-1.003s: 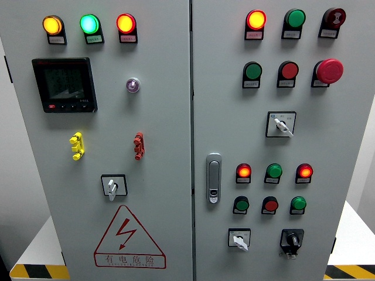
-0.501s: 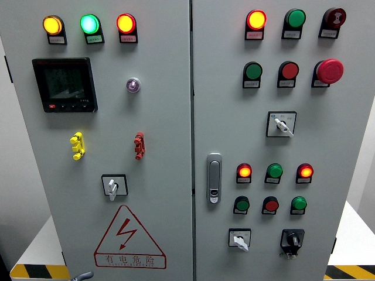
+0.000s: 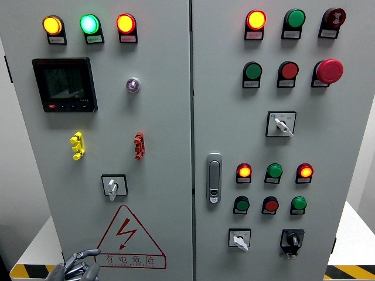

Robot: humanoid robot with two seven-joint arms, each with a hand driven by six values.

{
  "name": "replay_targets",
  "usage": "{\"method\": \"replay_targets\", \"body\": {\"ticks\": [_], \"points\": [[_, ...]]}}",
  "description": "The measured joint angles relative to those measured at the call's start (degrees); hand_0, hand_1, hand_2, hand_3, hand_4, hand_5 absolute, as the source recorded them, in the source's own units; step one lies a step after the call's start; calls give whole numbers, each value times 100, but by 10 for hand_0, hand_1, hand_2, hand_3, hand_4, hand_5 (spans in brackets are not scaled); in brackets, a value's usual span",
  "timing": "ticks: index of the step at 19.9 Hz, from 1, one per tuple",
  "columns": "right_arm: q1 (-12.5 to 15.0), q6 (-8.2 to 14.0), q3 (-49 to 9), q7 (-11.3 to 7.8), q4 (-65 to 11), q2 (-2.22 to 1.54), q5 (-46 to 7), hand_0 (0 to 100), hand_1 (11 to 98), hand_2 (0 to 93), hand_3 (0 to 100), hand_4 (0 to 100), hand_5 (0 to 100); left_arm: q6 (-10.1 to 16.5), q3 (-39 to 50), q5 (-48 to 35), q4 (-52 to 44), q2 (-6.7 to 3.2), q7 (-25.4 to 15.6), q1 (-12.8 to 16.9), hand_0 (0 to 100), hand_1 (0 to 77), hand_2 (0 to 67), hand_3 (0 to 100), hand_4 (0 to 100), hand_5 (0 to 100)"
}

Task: Turn on light switch 1
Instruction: 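Raise the left hand up toward the white rotary switch knob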

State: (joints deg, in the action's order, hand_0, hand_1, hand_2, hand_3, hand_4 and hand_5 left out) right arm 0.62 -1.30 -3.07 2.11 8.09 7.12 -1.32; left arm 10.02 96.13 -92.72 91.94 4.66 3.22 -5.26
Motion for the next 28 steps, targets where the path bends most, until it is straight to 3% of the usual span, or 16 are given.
{"method": "replay_targets", "body": {"ticks": [6,13,22,24,28], "points": [[0,4,-1,0,0,-6,0,0,183,0,197,194,105,-33,6,0,159,72,630,-256,0,394,320,855,1000,966],[0,-1,-1,0,0,-5,0,0,199,0,197,194,105,-494,-49,0,165,110,997,-810,0,397,333,865,1000,961],[0,1,-7,-1,0,-3,0,0,199,0,197,194,105,-560,-171,0,129,135,1326,-1159,0,402,345,875,1000,962],[1,1,-7,0,0,-3,0,0,197,0,197,194,105,-726,-235,0,137,152,1392,-1255,0,426,353,902,1000,982],[1,1,-1,0,0,-2,0,0,195,0,197,194,105,-1451,-557,1,160,174,1759,-1411,0,442,373,930,1000,991]]}}
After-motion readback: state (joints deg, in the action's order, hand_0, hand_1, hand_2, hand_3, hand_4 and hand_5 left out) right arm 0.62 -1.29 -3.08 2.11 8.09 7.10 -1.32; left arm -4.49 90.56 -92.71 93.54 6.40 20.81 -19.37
